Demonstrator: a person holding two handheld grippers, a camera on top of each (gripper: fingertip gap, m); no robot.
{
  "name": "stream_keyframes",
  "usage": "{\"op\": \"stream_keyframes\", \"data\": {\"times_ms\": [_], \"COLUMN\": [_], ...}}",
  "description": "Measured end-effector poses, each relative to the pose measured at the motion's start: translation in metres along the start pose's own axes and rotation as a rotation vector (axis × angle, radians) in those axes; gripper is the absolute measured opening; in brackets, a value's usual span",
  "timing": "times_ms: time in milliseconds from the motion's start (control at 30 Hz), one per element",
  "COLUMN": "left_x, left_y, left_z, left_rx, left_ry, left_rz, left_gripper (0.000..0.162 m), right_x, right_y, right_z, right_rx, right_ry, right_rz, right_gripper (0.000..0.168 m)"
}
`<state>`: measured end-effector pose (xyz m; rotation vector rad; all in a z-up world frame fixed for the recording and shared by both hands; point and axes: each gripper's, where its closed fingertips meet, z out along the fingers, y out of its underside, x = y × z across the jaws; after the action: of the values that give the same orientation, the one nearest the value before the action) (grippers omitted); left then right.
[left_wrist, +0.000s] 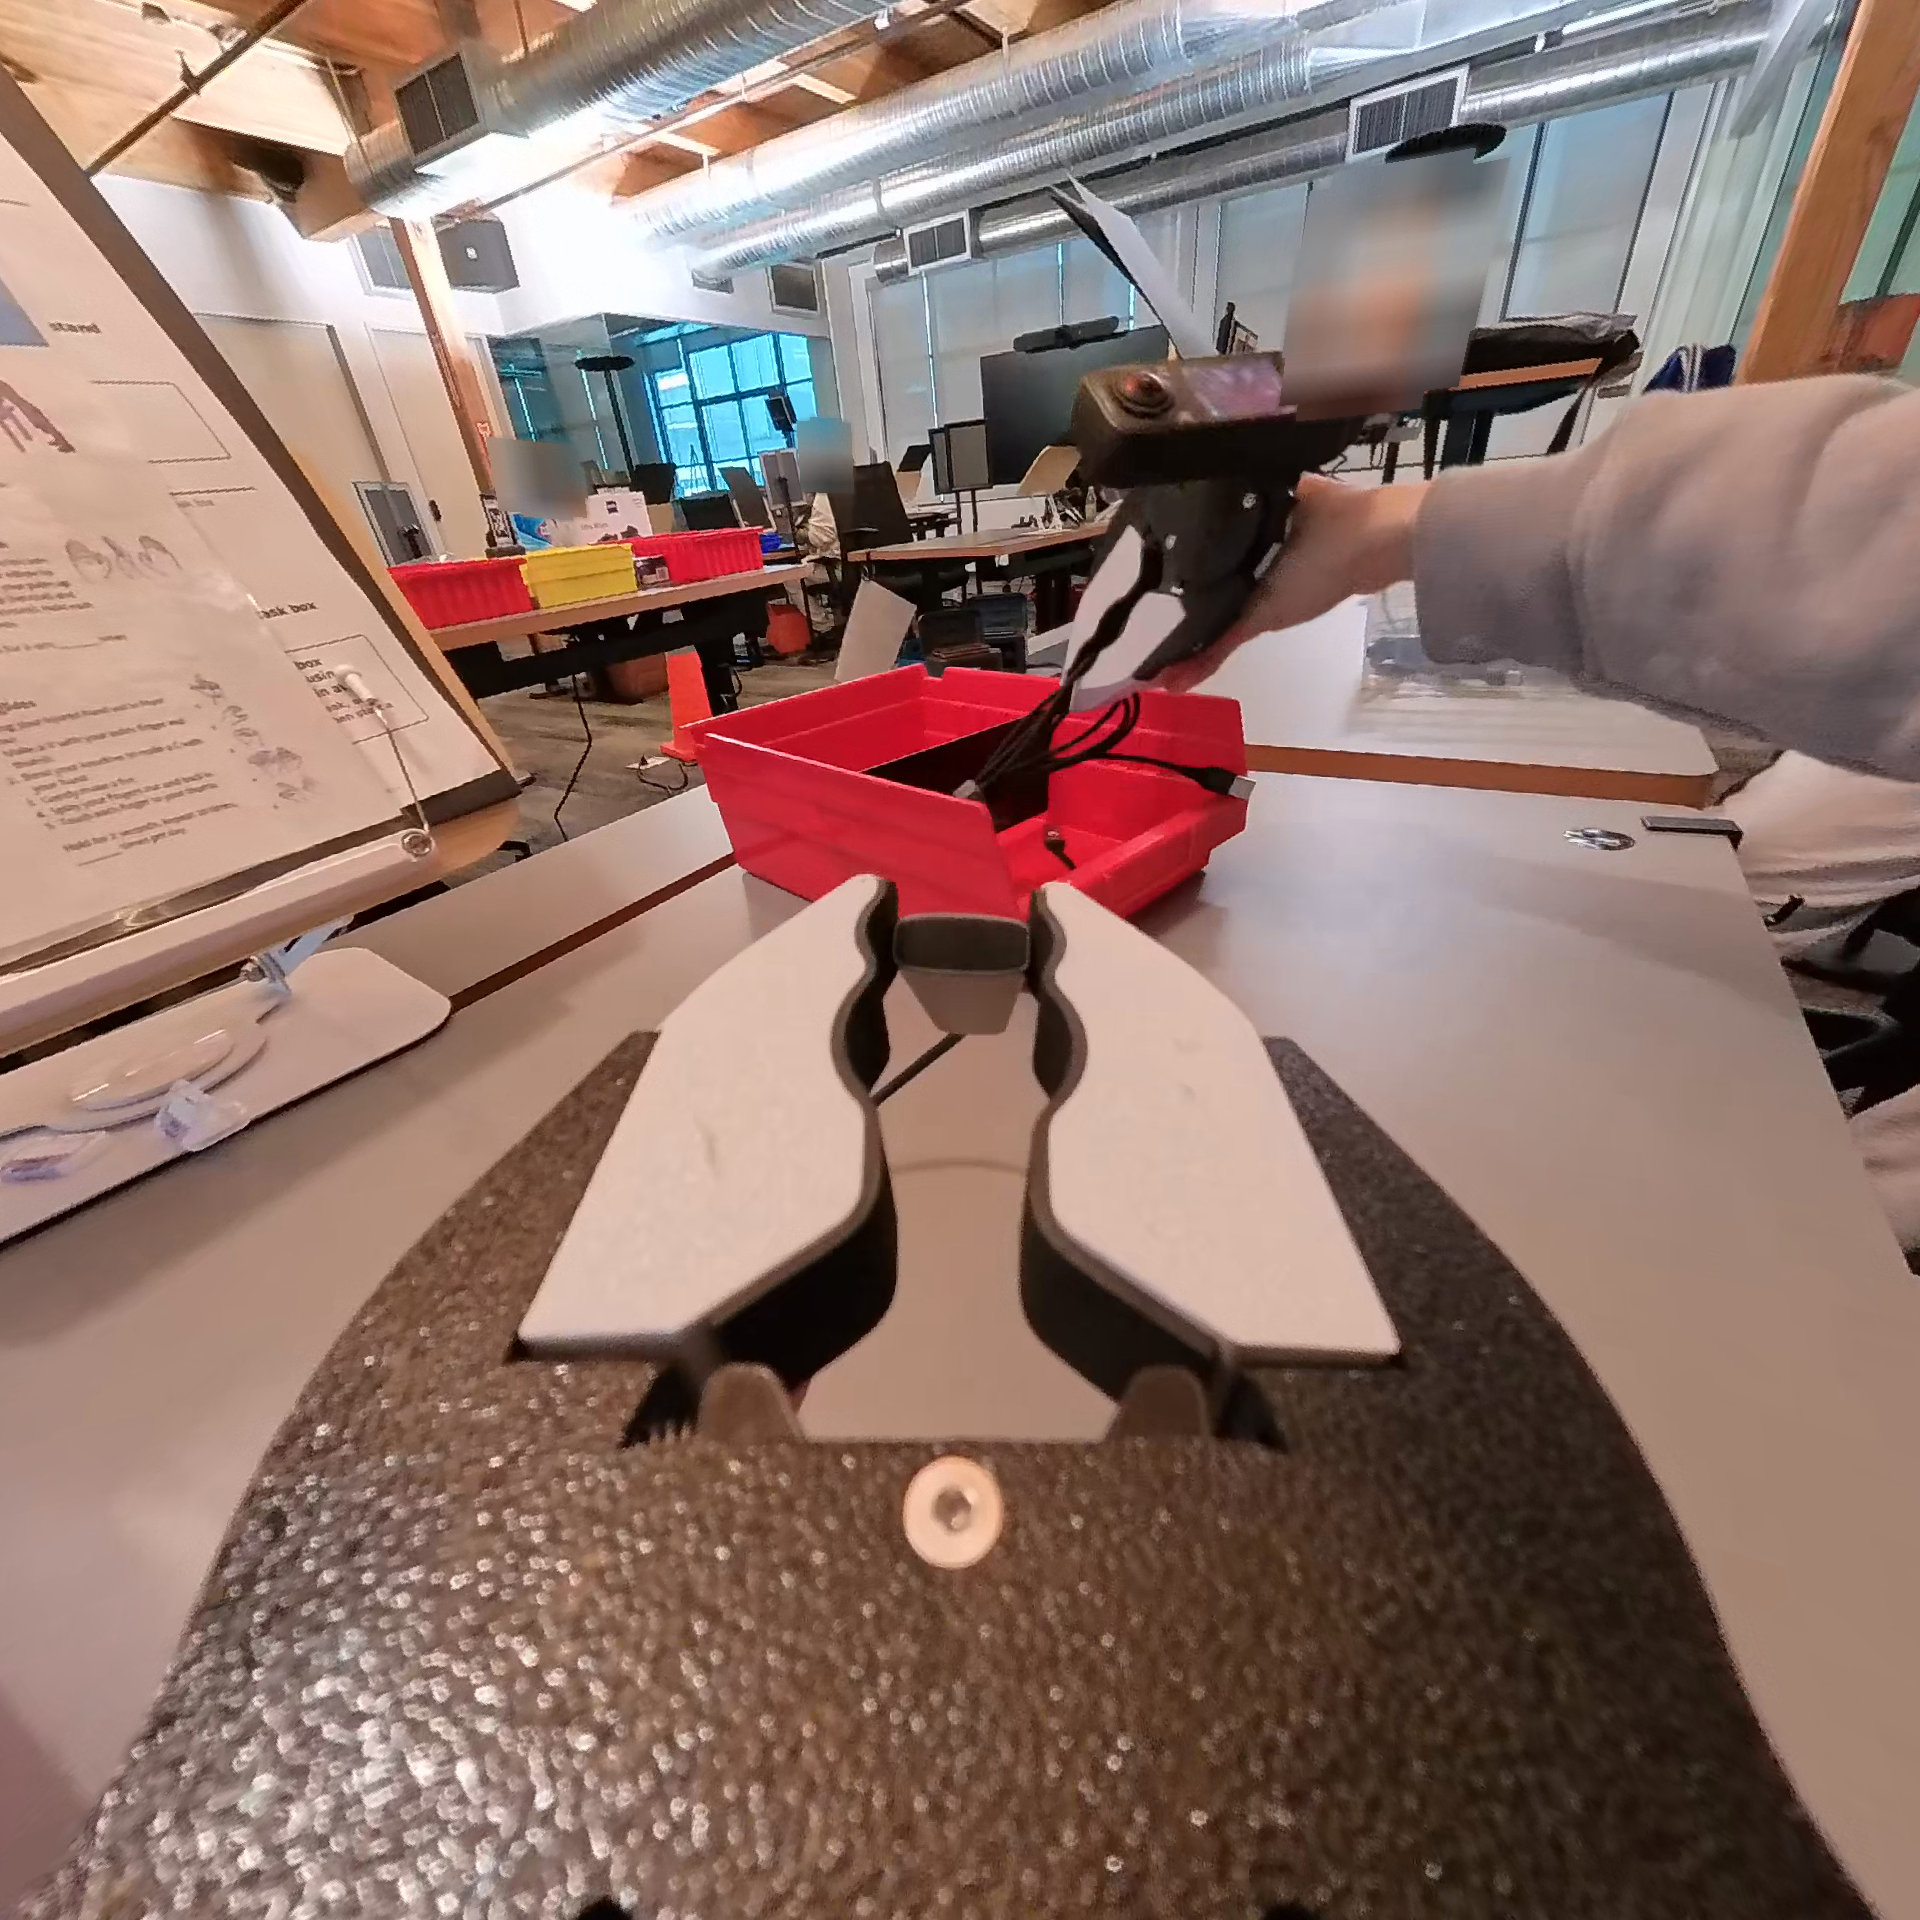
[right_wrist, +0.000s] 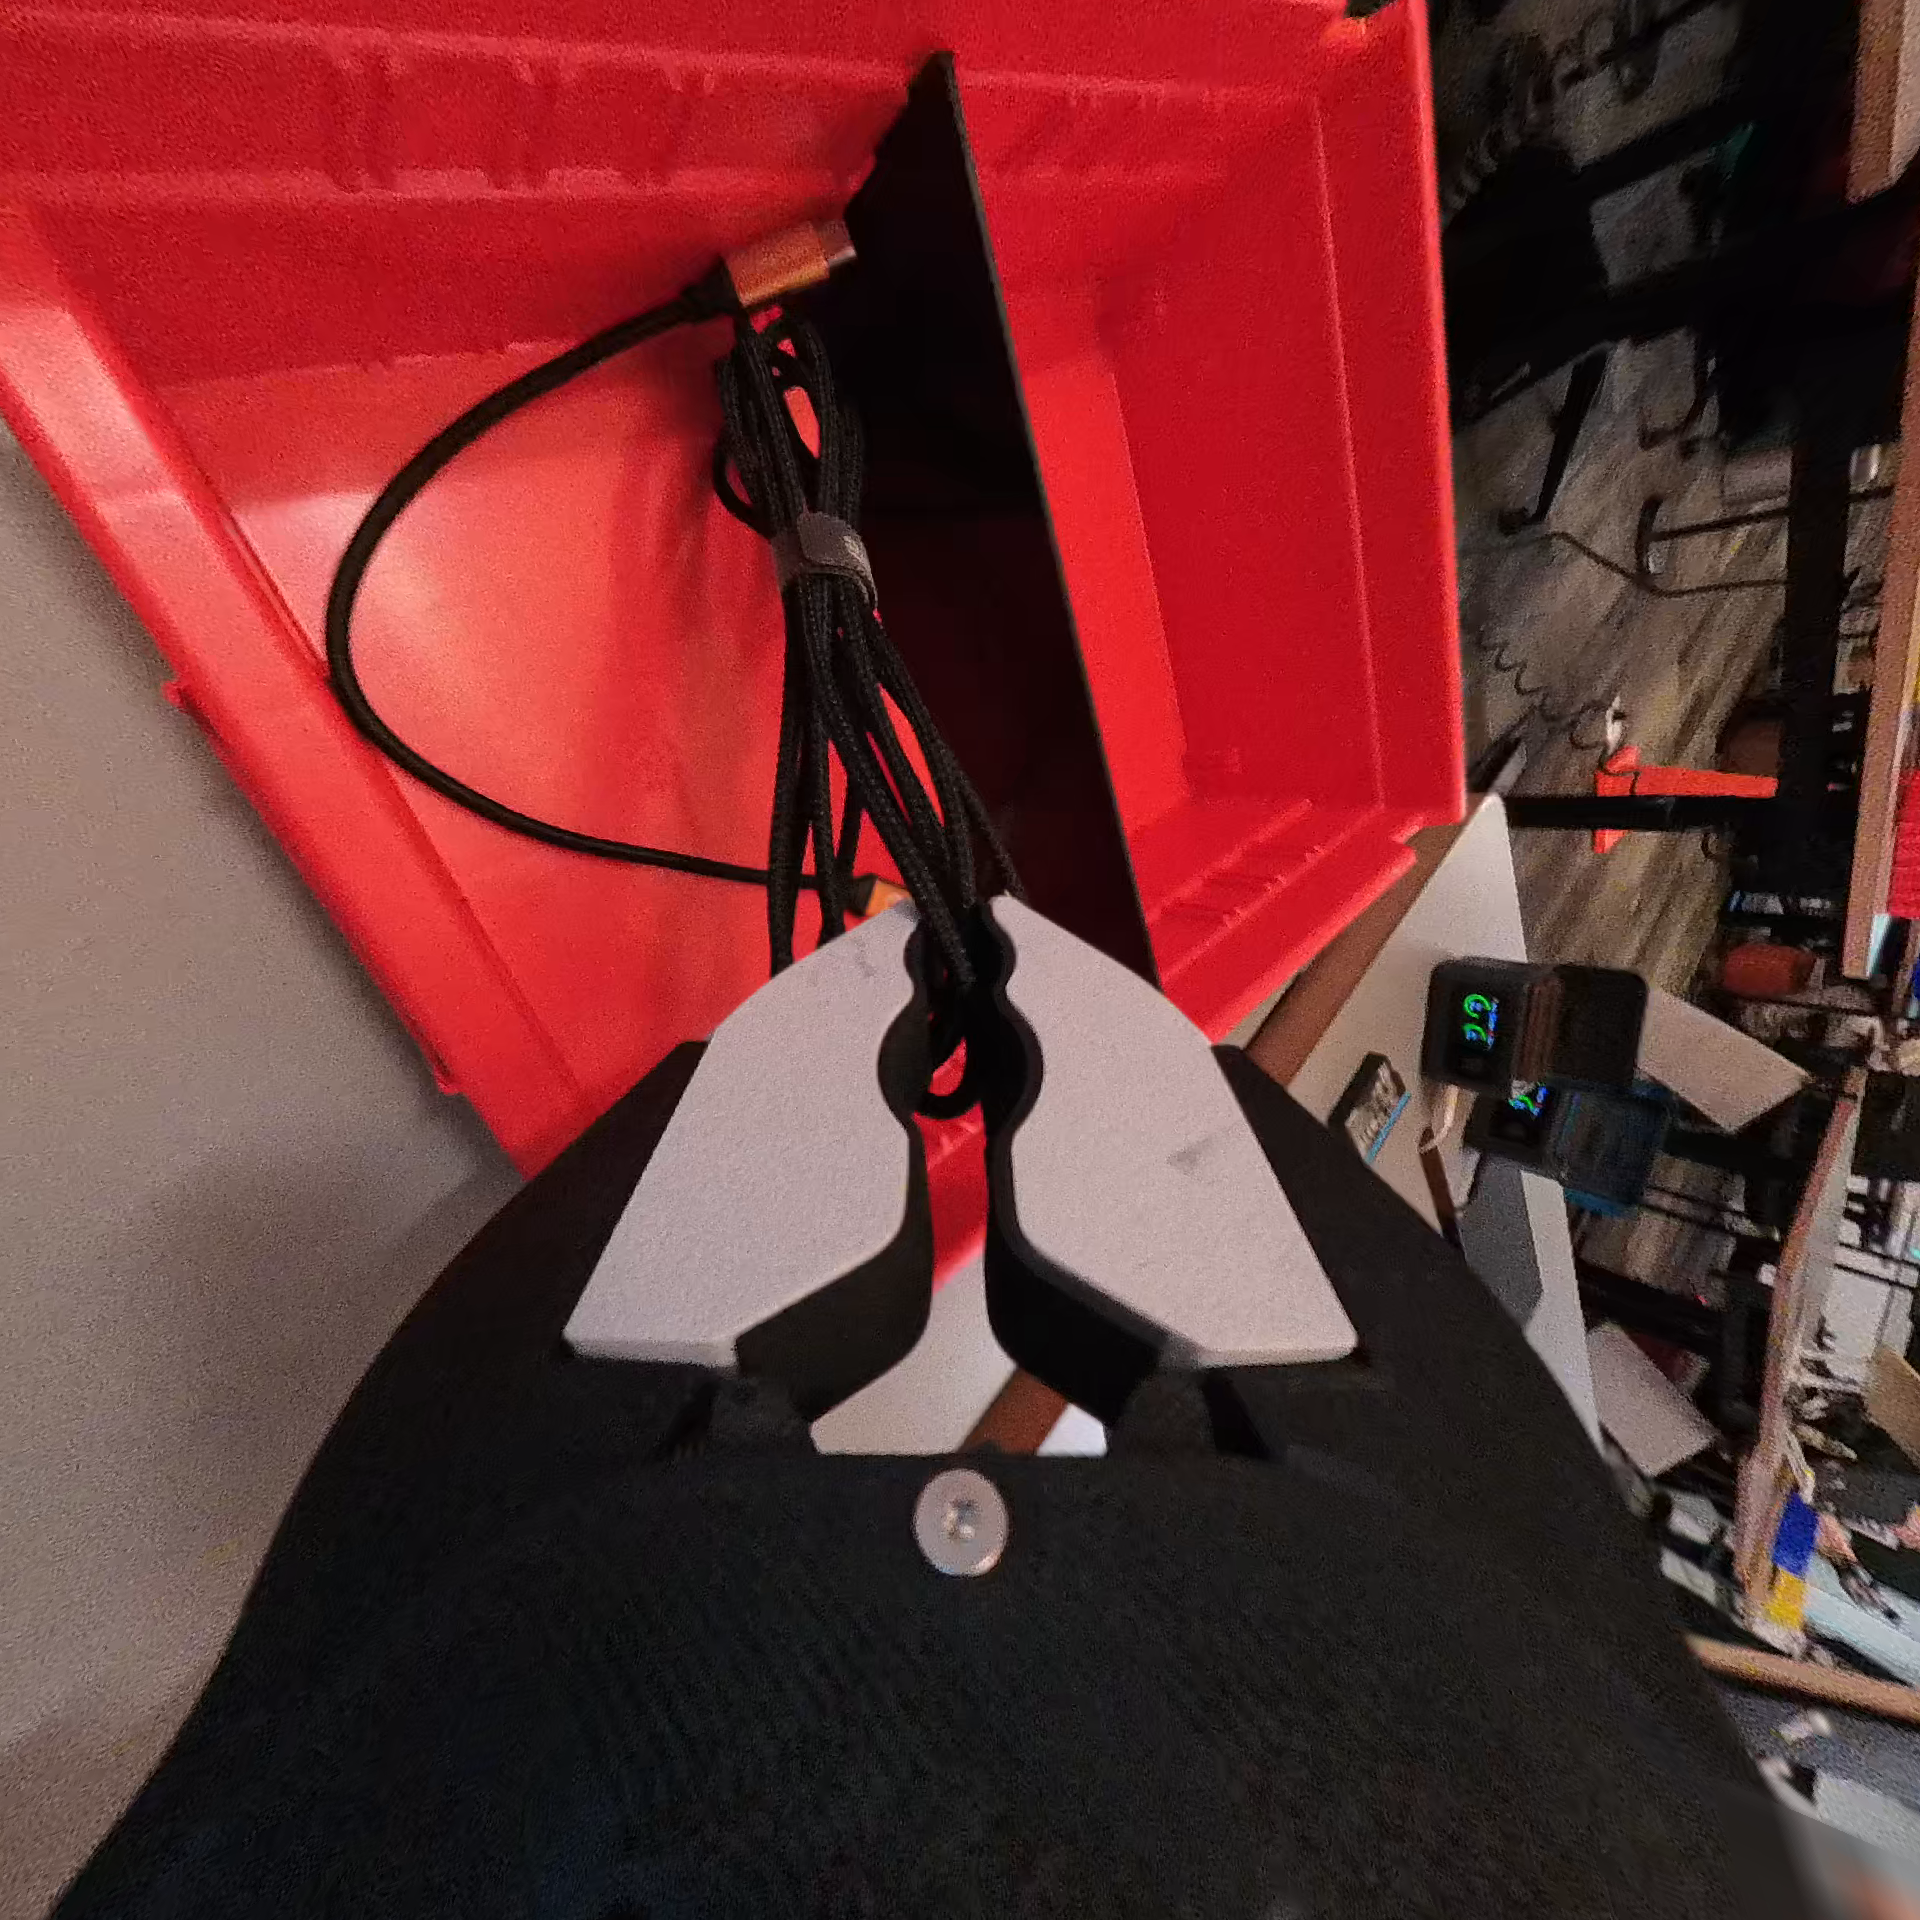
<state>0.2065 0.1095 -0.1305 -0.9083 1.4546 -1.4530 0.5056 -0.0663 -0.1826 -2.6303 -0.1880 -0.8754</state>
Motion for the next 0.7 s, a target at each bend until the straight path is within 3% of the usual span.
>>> {"op": "stream_keyframes", "data": {"times_ms": [167, 267, 500, 600, 700], "left_x": [0.002, 0.003, 0.004, 0.004, 0.006], "left_y": [0.000, 0.001, 0.001, 0.002, 0.004], "left_z": [0.001, 0.002, 0.002, 0.002, 0.003], "left_rx": [0.001, -0.001, 0.001, -0.001, -0.006], "left_ry": [0.007, 0.011, 0.015, 0.016, 0.029], "left_rz": [0.002, -0.006, -0.009, -0.014, -0.020], "left_gripper": [0.024, 0.023, 0.023, 0.023, 0.023], "right_x": [0.018, 0.042, 0.052, 0.045, 0.019], "right_y": [-0.006, -0.011, -0.017, -0.008, 0.011], "right_z": [0.000, 0.003, 0.014, 0.022, 0.031], "right_rx": [-0.032, -0.061, 0.037, -0.008, -0.056], "right_ry": [0.094, 0.296, 0.366, 0.339, 0.146], "right_rz": [-0.006, -0.092, 0.067, 0.113, 0.148], "right_gripper": [0.006, 0.010, 0.012, 0.012, 0.011]}}
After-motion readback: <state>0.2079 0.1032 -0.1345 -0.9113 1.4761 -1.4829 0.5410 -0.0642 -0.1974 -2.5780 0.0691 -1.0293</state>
